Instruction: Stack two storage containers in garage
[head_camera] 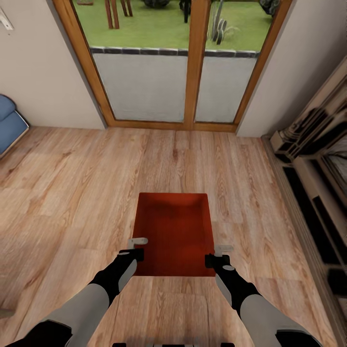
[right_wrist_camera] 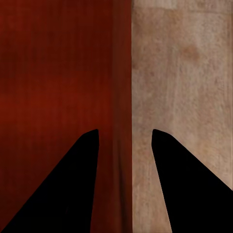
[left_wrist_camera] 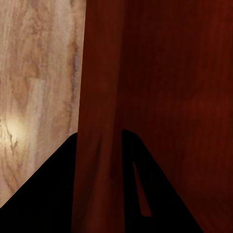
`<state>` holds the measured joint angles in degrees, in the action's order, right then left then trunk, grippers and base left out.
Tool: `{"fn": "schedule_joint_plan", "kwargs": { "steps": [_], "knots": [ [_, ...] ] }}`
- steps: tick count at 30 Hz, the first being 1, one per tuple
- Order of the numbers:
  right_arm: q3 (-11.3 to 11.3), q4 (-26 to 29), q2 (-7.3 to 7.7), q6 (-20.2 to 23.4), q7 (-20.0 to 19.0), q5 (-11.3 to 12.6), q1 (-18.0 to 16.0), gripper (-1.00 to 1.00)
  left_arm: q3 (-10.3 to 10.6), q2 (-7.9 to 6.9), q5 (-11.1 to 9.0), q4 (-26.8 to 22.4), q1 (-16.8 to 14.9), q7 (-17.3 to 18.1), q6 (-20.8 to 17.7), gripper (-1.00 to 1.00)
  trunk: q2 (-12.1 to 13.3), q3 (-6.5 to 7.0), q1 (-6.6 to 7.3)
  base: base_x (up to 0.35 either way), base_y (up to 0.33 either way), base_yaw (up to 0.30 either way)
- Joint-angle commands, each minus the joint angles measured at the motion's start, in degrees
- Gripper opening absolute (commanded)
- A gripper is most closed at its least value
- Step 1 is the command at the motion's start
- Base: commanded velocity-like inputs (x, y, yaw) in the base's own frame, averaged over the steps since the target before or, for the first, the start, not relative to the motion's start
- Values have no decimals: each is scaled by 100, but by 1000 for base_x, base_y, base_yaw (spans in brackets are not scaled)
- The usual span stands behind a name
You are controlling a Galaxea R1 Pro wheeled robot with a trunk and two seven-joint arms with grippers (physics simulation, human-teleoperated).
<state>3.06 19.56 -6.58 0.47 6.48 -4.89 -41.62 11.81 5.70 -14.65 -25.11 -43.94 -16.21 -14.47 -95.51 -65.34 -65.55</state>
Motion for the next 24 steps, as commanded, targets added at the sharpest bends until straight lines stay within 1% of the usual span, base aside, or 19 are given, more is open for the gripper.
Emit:
{"fn": "schedule_joint_plan", "kwargs": {
  "steps": [1,24],
  "knots": [
    [64,66,-3,-2,25,-117,-4,-100,58,-8,-74,10,1,-84,-47,-100,40,16,23,0,0,0],
    [63,66,-10,-12,29,-117,-4,-100,58,-7,-73,14,2,-84,-47,-100,963,428,528,0,0,0]
  ]
}}
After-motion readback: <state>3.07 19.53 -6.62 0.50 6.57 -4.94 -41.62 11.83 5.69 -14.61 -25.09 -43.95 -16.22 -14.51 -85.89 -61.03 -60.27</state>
